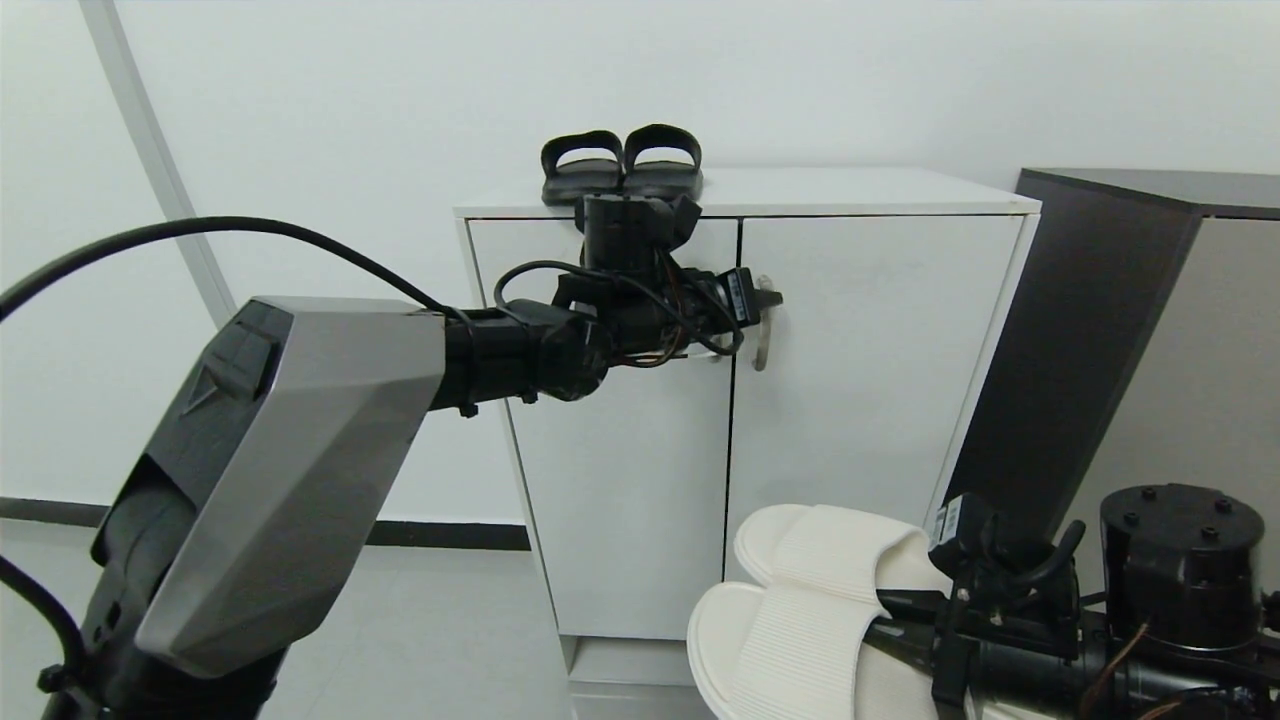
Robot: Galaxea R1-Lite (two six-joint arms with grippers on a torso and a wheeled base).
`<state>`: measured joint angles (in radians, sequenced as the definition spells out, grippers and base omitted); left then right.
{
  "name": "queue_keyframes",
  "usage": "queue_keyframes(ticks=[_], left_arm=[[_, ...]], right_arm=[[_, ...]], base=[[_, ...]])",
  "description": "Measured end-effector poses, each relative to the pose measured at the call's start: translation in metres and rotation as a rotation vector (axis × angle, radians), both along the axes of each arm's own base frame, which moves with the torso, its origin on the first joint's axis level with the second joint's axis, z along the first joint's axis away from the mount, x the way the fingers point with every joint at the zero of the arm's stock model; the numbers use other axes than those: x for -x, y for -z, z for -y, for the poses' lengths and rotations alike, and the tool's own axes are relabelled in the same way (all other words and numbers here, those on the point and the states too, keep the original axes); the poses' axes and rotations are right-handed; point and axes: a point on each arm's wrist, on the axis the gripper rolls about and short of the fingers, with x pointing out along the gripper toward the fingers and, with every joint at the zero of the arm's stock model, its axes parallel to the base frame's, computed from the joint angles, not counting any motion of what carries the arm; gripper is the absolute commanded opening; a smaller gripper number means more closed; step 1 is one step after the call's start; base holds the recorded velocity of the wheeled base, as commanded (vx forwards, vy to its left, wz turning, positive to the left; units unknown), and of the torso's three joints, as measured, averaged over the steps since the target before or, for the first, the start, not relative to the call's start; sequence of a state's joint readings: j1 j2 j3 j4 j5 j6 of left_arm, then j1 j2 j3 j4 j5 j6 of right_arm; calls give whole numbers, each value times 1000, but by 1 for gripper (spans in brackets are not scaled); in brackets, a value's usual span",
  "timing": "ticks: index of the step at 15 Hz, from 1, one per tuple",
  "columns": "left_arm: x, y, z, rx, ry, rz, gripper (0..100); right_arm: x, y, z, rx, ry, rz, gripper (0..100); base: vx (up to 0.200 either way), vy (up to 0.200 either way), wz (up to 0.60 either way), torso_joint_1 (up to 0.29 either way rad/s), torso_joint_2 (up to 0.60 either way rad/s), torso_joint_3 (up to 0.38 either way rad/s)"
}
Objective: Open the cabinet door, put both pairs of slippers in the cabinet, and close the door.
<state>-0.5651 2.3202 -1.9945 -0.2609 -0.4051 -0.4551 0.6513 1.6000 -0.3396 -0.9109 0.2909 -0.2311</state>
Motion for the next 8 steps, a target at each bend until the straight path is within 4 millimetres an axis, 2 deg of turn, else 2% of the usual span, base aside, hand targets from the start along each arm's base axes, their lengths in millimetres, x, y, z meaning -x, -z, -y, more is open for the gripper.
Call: queue_keyframes(ticks=[4,8], left_arm=[[9,0,-1,-10,7,-16,0],[39,1,-5,-14,34,-28,0]], right_arm=[[2,0,0,1,-6,-2,0],[5,1,-1,3,-19,-4,0]], base=[[0,0,0,0,0,0],[0,0,0,0,0,0]])
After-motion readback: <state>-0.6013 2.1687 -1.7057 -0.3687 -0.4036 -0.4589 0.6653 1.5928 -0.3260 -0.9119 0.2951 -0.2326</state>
